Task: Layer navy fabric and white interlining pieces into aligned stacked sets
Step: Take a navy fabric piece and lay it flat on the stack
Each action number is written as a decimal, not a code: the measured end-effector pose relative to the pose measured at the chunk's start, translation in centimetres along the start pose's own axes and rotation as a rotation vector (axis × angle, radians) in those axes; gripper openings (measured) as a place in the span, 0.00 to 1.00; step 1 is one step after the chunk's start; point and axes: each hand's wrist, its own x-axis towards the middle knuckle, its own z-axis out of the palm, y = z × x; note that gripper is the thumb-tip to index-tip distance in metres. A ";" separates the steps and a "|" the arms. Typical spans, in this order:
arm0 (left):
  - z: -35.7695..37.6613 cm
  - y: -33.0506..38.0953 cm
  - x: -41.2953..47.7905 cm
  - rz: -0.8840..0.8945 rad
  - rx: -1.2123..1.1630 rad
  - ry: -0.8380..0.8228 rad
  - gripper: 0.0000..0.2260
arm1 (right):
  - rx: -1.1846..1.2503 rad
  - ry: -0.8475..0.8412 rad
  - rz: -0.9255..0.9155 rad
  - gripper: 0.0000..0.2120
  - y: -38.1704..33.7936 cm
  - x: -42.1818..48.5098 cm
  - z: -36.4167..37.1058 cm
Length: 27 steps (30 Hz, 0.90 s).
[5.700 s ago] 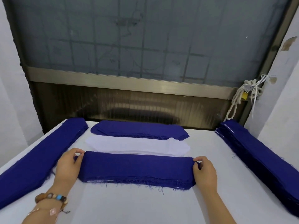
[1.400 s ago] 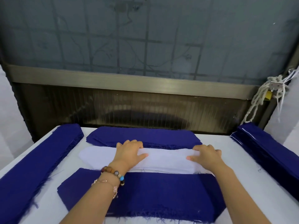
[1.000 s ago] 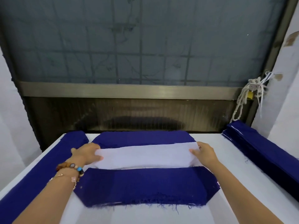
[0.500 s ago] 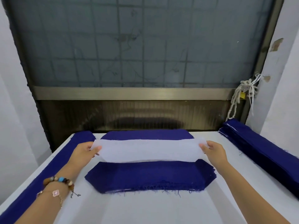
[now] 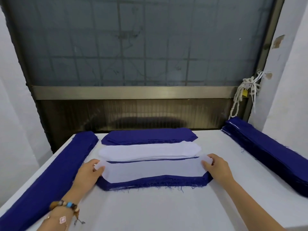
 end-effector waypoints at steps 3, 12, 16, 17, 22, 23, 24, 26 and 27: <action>0.1 0.0 -0.4 0.036 -0.004 0.008 0.13 | -0.040 -0.015 -0.006 0.10 0.0 0.1 0.2; 0.1 -0.2 -0.8 0.114 0.126 0.018 0.16 | -0.077 0.049 -0.036 0.15 0.3 0.6 0.5; 0.0 0.3 -0.1 0.145 0.201 0.139 0.16 | -0.348 0.218 -0.078 0.16 -0.7 1.4 0.6; 0.1 0.8 0.3 0.162 0.222 0.157 0.15 | -0.390 0.240 -0.103 0.16 -1.2 1.8 0.7; 2.2 4.1 2.8 0.290 0.283 0.142 0.09 | -0.388 0.109 -0.297 0.13 -5.2 3.5 2.8; 3.0 4.9 3.3 0.338 0.279 0.123 0.08 | -0.366 0.078 -0.353 0.13 -6.1 3.8 3.5; 3.8 5.6 3.9 0.386 0.279 0.100 0.08 | -0.346 0.047 -0.409 0.13 -6.9 4.1 4.1; 5.5 7.1 4.9 0.449 0.308 0.053 0.09 | -0.313 -0.023 -0.502 0.13 -8.6 4.6 5.5; 6.5 7.8 5.3 0.468 0.332 0.035 0.10 | -0.296 -0.062 -0.528 0.13 -9.4 4.8 6.2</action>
